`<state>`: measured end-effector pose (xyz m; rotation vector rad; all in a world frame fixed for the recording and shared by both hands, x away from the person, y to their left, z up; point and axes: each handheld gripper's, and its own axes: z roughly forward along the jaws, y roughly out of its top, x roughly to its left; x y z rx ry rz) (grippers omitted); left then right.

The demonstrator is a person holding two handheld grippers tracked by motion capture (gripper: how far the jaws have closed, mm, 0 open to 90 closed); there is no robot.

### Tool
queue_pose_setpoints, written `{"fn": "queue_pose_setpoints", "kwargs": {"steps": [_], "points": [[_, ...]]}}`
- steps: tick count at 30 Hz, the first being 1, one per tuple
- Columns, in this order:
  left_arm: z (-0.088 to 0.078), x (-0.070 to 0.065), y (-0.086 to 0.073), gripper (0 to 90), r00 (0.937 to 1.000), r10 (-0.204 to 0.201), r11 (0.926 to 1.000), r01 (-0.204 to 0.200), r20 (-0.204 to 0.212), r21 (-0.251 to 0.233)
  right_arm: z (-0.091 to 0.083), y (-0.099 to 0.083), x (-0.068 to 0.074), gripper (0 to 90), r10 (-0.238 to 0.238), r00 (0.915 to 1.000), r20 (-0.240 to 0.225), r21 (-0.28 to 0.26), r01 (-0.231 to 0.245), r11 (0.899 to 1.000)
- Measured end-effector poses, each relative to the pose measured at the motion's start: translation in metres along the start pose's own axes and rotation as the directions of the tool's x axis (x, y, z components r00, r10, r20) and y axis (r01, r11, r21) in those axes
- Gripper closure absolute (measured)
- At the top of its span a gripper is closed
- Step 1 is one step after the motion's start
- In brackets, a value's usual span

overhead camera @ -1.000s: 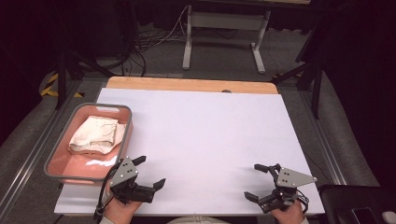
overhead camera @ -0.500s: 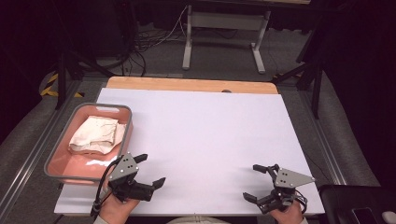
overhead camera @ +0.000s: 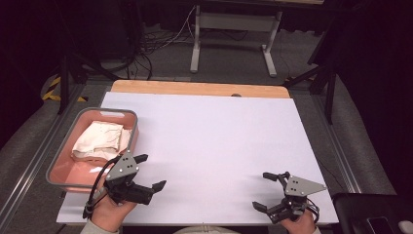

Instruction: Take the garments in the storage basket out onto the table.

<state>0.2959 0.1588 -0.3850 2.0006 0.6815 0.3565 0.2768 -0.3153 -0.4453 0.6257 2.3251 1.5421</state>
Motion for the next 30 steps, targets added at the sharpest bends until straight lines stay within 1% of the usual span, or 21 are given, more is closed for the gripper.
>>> {"fn": "queue_pose_setpoints", "kwargs": {"steps": [1,4,6,9,13,15,17,19,20,22,23,25,28,30], "points": [[-0.002,0.001,0.002,4.1,0.9999,0.012,0.9999,-0.012,-0.004,0.006,0.0,0.0,0.0,0.0,0.0,1.0,0.0,0.0,0.0,1.0],[-0.006,0.003,0.008,4.5,0.9999,0.012,0.9999,-0.012,-0.003,0.003,0.0,0.0,0.0,0.0,0.001,1.0,0.0,-0.002,-0.001,1.0],[-0.009,0.006,0.012,4.5,0.9997,0.025,0.9996,-0.025,-0.007,0.011,0.0,0.0,0.0,0.0,0.002,1.0,0.001,-0.002,-0.002,1.0],[-0.012,0.008,0.017,4.4,0.9996,0.028,0.9996,-0.028,0.005,0.011,0.0,0.0,0.0,0.0,0.002,1.0,0.0,-0.001,-0.002,1.0],[-0.013,0.009,0.023,4.3,0.9989,0.044,0.9984,-0.045,0.013,0.034,0.0,0.0,0.0,0.0,0.0,1.0,-0.001,-0.001,0.0,1.0],[-0.014,0.011,0.025,4.3,0.9989,0.043,0.9983,-0.043,0.019,0.039,0.0,0.0,0.0,0.0,0.003,1.0,-0.005,-0.004,-0.003,1.0],[-0.014,0.014,0.026,4.3,0.9988,0.045,0.9977,-0.046,0.017,0.05,-0.001,0.0,0.0,0.0,0.003,1.0,-0.005,-0.008,-0.003,1.0],[-0.015,0.016,0.027,4.3,0.9992,0.038,0.9977,-0.038,0.012,0.055,-0.001,0.0,0.0,0.0,0.003,1.0,-0.006,-0.007,-0.004,1.0],[-0.015,0.018,0.028,4.3,0.9993,0.032,0.9981,-0.033,0.018,0.053,-0.001,0.0,0.0,0.0,0.004,1.0,-0.005,-0.006,-0.004,1.0],[-0.016,0.023,0.028,4.3,0.9987,0.023,0.9985,-0.025,0.046,0.049,-0.001,0.0,0.0,0.0,0.003,1.0,-0.005,-0.005,-0.003,1.0],[-0.017,0.025,0.028,4.4,0.9986,0.018,0.9987,-0.02,0.049,0.046,0.0,0.0,0.0,0.0,0.003,1.0,-0.006,-0.005,-0.003,1.0],[-0.018,0.028,0.029,4.4,0.9989,0.008,0.9989,-0.01,0.046,0.046,0.0,0.0,0.0,0.0,0.003,1.0,-0.007,-0.004,-0.003,1.0],[-0.019,0.033,0.029,4.6,0.9996,0.008,0.9985,-0.009,0.029,0.054,-0.001,0.0,0.0,0.0,0.005,0.9999,-0.01,-0.011,-0.005,1.0],[-0.019,0.036,0.029,5.7,0.9996,0.01,0.9983,-0.011,0.025,0.058,-0.002,0.001,0.0,0.0,0.004,1.0,-0.008,-0.016,-0.004,1.0]]}}
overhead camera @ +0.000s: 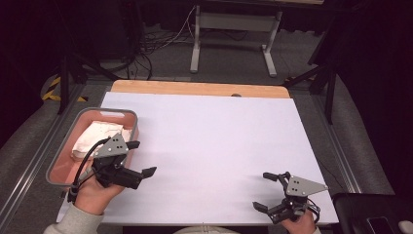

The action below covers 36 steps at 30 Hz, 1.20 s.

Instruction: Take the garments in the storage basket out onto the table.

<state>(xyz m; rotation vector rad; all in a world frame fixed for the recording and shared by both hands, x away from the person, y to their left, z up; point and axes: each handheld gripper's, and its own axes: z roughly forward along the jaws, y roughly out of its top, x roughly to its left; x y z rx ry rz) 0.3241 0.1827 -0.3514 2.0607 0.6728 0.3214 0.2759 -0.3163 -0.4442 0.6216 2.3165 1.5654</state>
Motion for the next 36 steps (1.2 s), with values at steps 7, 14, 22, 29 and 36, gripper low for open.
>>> {"fn": "queue_pose_setpoints", "kwargs": {"steps": [7,14,22,29,36], "points": [[-0.002,0.011,0.001,7.6,0.9994,-0.011,0.9999,0.011,-0.033,0.004,0.001,0.0,0.0,0.0,0.0,1.0,-0.005,0.006,0.0,1.0],[-0.004,0.022,0.003,8.9,0.9964,0.0,0.9993,0.003,-0.085,0.037,0.002,0.0,0.0,0.0,-0.001,1.0,-0.005,0.013,0.001,1.0],[-0.006,0.034,0.003,11.9,0.9936,-0.001,0.9985,0.007,-0.113,0.054,0.003,0.0,0.0,0.0,-0.004,1.0,-0.007,0.015,0.004,1.0],[-0.006,0.048,0.003,12.5,0.99,-0.02,0.9971,0.03,-0.14,0.07,0.003,0.0,-0.001,0.0,-0.002,1.0,-0.008,0.016,0.002,1.0],[-0.005,0.06,0.003,13.9,0.9857,-0.036,0.9945,0.051,-0.165,0.091,0.003,-0.001,-0.001,0.0,0.001,0.9999,-0.01,0.016,-0.001,1.0]]}}
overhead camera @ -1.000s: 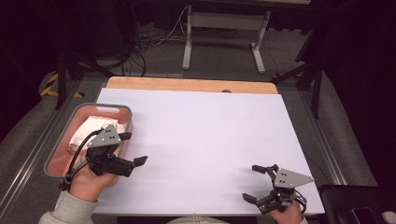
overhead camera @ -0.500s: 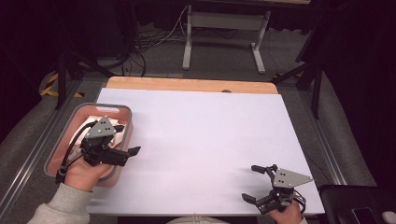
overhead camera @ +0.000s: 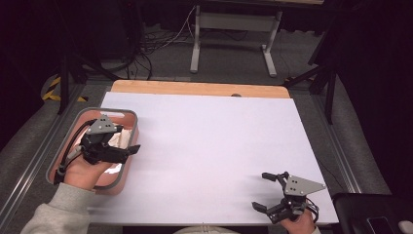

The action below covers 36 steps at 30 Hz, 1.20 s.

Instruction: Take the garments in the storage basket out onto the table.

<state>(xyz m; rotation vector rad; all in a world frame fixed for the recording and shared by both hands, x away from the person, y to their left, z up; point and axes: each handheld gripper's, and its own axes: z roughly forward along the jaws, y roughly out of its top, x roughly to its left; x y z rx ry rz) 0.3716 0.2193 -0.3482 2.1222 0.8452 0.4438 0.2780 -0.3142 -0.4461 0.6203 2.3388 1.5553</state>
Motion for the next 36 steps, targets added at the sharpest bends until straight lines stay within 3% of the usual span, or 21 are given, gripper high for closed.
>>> {"fn": "queue_pose_setpoints", "kwargs": {"steps": [19,26,36], "points": [[0.012,0.042,-0.007,15.8,0.995,-0.069,0.9951,0.074,-0.071,0.065,0.001,0.0,-0.001,0.0,0.004,1.0,-0.004,0.003,-0.004,1.0],[0.023,0.057,-0.013,16.0,0.9895,-0.101,0.9875,0.112,-0.103,0.111,0.001,0.0,-0.001,0.0,0.004,0.9999,-0.009,0.005,-0.004,1.0],[0.036,0.076,-0.021,16.9,0.9788,-0.138,0.9688,0.165,-0.151,0.185,0.001,-0.001,-0.001,0.0,0.004,0.9999,-0.014,0.006,-0.004,1.0]]}}
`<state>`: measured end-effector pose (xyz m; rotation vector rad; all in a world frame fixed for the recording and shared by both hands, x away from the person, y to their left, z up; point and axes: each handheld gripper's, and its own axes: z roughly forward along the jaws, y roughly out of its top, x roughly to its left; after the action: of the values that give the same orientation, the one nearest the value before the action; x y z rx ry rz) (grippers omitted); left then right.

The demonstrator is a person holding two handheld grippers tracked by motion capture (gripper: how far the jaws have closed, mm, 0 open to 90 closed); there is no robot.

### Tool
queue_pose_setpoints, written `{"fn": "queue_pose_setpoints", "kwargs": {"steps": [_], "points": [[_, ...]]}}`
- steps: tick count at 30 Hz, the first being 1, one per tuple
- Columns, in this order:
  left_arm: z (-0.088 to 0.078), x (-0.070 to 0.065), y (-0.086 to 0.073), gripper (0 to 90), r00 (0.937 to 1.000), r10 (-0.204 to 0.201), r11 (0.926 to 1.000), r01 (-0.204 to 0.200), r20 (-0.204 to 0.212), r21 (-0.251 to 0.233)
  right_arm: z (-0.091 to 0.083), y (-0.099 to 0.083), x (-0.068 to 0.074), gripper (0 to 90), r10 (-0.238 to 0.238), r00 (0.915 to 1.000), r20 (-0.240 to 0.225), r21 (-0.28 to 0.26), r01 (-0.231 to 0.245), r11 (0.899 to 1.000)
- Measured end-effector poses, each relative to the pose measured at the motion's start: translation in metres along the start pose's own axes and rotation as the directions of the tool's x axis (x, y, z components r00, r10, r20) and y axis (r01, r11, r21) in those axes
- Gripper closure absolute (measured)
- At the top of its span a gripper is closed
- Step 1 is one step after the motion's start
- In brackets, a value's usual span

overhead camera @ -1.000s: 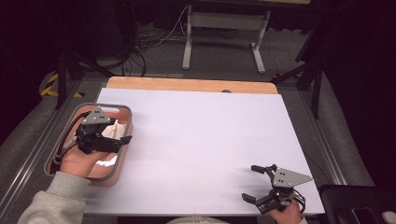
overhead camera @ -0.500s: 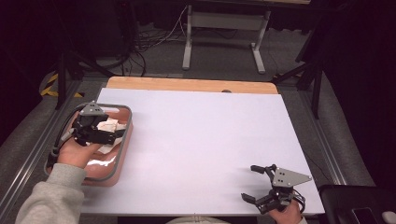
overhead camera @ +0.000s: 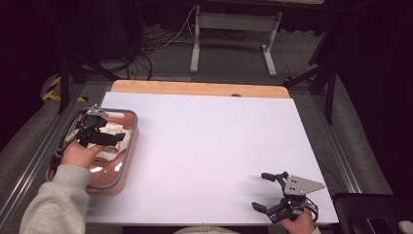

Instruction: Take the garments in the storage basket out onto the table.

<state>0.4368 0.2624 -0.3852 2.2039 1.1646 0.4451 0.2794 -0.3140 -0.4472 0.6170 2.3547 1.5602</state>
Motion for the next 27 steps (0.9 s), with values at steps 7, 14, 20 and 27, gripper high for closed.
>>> {"fn": "queue_pose_setpoints", "kwargs": {"steps": [7,14,20,27], "points": [[0.01,0.009,-0.002,18.0,0.999,-0.04,0.9981,0.041,-0.022,0.046,0.0,0.0,0.0,0.0,0.001,1.0,0.001,-0.001,-0.001,1.0],[0.015,0.016,-0.005,18.7,0.9976,-0.063,0.9943,0.066,-0.03,0.084,0.0,0.0,0.001,0.0,0.0,1.0,-0.001,0.0,0.0,1.0],[0.02,0.019,-0.006,18.9,0.9963,-0.074,0.9899,0.079,-0.043,0.118,0.0,0.0,0.0,0.0,-0.002,1.0,-0.003,0.001,0.002,1.0],[0.026,0.025,-0.008,18.6,0.9922,-0.115,0.9805,0.121,-0.05,0.155,0.0,0.0,0.001,0.0,-0.001,1.0,-0.005,-0.001,0.001,1.0]]}}
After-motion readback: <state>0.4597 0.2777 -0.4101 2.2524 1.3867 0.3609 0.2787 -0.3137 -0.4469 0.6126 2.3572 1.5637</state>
